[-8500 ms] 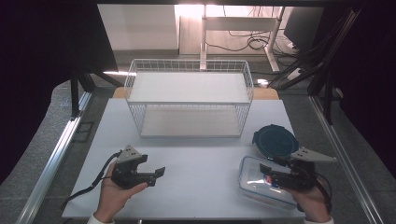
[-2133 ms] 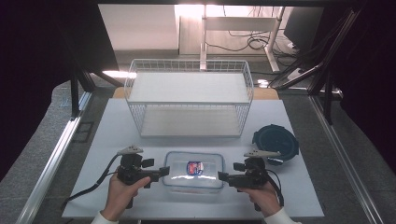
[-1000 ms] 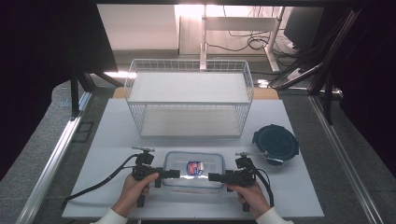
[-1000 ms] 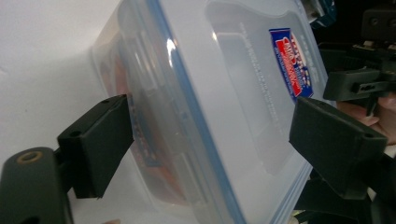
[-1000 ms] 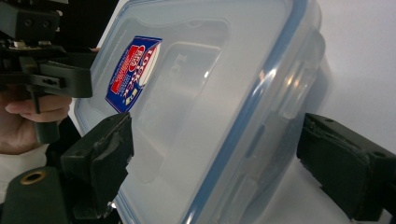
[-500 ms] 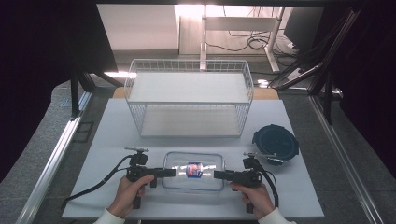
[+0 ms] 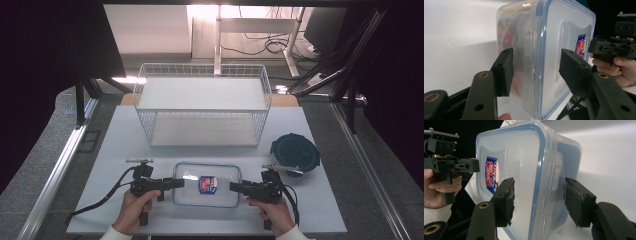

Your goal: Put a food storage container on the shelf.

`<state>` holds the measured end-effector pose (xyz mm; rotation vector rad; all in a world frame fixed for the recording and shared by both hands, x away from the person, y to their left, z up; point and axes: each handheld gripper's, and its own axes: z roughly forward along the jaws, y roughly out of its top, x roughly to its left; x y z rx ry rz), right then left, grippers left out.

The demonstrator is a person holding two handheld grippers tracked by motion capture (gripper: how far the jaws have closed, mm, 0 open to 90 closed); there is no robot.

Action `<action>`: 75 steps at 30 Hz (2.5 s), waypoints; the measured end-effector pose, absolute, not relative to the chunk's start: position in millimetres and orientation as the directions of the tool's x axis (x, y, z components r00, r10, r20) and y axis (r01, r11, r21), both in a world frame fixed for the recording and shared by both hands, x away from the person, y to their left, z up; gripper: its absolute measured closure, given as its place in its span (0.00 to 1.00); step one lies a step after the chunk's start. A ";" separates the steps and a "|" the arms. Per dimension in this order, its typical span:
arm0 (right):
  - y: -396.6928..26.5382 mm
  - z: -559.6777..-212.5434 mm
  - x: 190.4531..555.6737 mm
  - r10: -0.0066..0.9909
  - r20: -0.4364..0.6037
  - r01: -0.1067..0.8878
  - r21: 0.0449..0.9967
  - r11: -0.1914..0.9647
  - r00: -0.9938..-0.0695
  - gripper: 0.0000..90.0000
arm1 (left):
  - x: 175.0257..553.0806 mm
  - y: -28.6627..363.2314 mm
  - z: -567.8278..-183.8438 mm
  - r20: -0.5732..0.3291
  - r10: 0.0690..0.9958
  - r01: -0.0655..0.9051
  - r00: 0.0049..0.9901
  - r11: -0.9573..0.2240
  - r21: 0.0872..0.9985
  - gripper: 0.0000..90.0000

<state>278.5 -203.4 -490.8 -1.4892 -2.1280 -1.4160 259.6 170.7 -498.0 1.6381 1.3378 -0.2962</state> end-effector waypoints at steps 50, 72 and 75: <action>-195.6 -421.4 303.9 0.622 0.491 0.674 0.734 0.083 -0.611 0.48 | 278.0 178.9 -433.4 -0.619 0.618 0.746 0.484 0.078 0.661 0.53; -185.9 -376.9 334.4 0.619 0.450 0.630 0.770 0.095 -0.643 0.49 | 302.4 187.4 -397.7 -0.592 0.622 0.697 0.513 0.101 0.710 0.53; -184.4 -371.1 336.6 0.616 0.442 0.619 0.780 0.096 -0.652 0.49 | 303.5 189.1 -390.5 -0.584 0.624 0.684 0.518 0.108 0.722 0.53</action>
